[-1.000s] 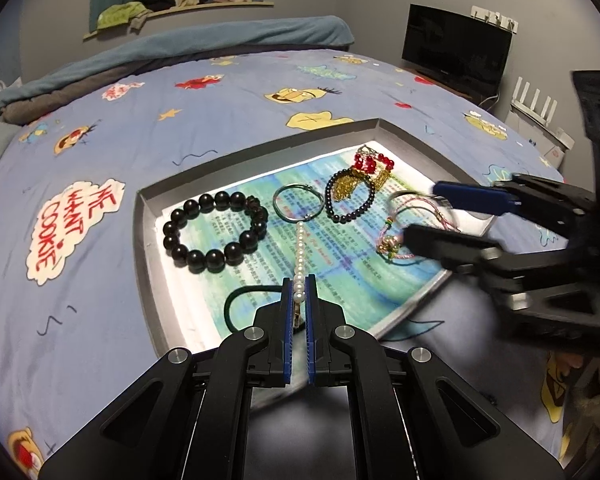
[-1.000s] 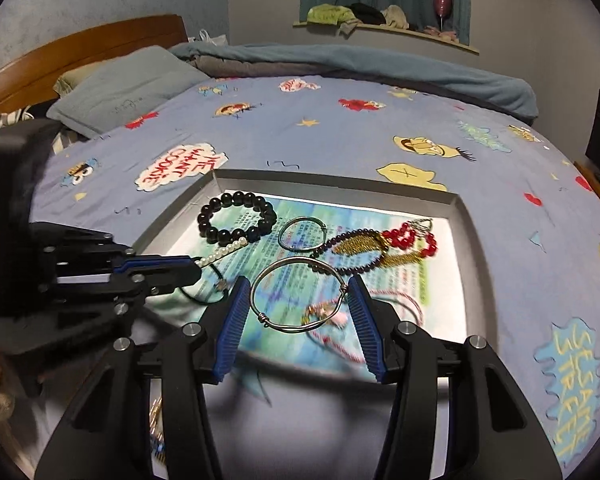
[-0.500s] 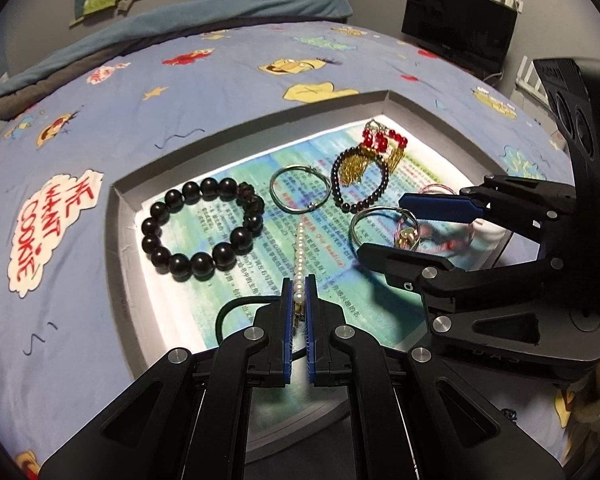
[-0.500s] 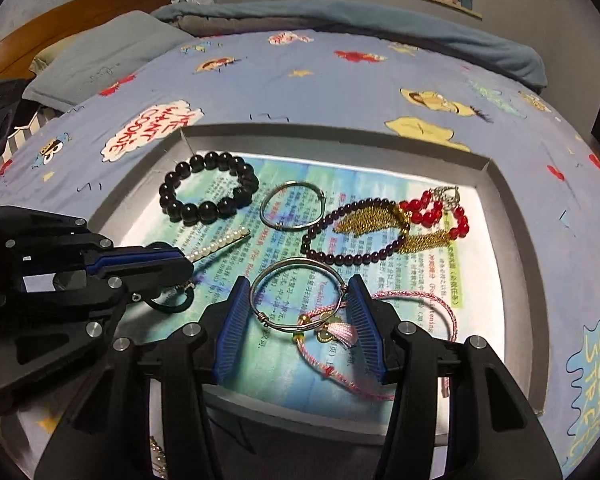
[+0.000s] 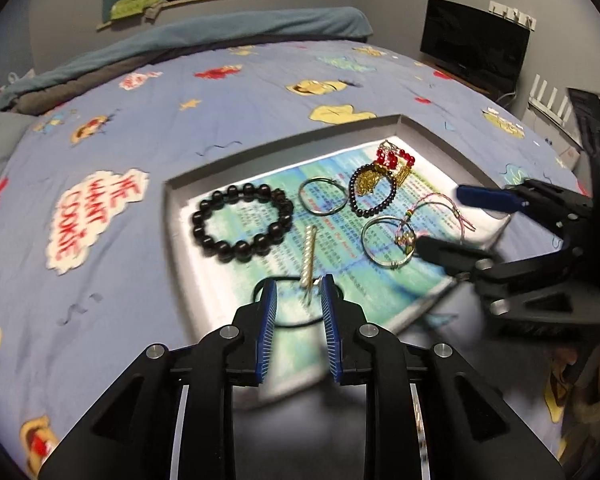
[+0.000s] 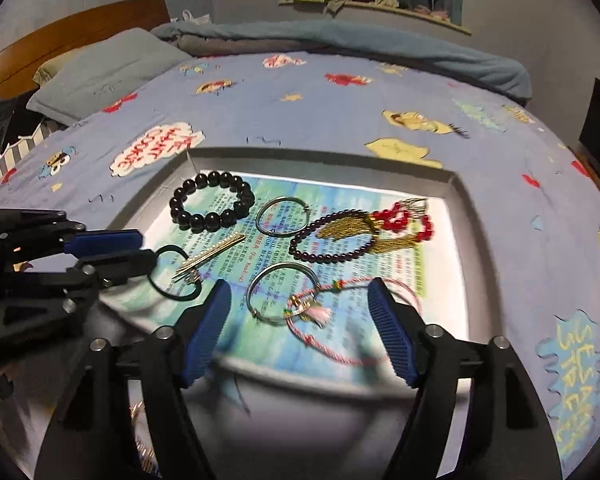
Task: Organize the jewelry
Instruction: 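Lower the pearl pin and key ring into the tray and open both grippers, then move both open grippers back to the pearl clip and blue bracelet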
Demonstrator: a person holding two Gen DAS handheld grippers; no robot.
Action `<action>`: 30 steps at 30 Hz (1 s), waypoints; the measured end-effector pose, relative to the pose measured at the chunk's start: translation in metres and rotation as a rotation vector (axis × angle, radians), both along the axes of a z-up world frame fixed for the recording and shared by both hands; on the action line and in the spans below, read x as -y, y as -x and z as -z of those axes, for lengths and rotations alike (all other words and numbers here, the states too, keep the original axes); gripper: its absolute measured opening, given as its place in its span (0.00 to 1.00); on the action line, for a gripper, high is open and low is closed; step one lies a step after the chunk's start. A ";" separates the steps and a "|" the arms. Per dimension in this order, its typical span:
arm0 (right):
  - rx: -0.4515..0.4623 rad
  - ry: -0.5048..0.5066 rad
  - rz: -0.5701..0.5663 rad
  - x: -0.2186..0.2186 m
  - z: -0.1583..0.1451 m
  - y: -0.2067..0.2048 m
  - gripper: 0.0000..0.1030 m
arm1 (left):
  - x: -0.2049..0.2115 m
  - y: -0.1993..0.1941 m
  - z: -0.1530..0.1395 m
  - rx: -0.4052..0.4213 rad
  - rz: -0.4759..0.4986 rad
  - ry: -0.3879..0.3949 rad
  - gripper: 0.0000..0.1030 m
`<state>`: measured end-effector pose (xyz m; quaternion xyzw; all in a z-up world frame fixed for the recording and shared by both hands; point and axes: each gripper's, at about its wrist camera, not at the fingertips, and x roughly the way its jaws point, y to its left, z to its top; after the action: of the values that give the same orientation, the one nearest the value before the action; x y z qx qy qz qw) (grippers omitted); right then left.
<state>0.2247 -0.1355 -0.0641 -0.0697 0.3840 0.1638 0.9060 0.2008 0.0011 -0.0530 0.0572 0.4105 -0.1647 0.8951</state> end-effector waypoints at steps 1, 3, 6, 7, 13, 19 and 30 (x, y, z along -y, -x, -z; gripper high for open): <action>0.013 -0.005 0.002 0.003 -0.005 0.006 0.78 | -0.002 0.006 -0.004 0.012 -0.009 -0.002 0.38; 0.042 -0.018 -0.001 0.010 -0.016 0.025 0.82 | -0.010 0.021 -0.013 0.041 -0.028 0.005 0.57; 0.070 -0.035 0.007 0.018 -0.027 0.047 0.86 | -0.020 0.047 -0.024 0.073 -0.044 0.023 0.66; 0.079 -0.042 0.009 0.021 -0.030 0.058 0.87 | -0.023 0.057 -0.027 0.079 -0.053 0.021 0.66; 0.112 -0.046 0.016 0.028 -0.032 0.104 0.94 | -0.031 0.103 -0.025 0.120 -0.111 0.018 0.88; 0.092 -0.041 -0.003 0.019 -0.006 0.128 0.94 | -0.041 0.136 -0.002 0.130 -0.175 0.071 0.89; -0.006 -0.050 0.005 0.004 0.033 0.128 0.46 | -0.061 0.153 0.020 0.098 -0.229 0.080 0.89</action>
<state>0.0963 -0.1398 -0.0974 -0.0456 0.3827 0.1713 0.9067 0.0481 0.0620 -0.0728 -0.0178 0.3634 -0.0746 0.9285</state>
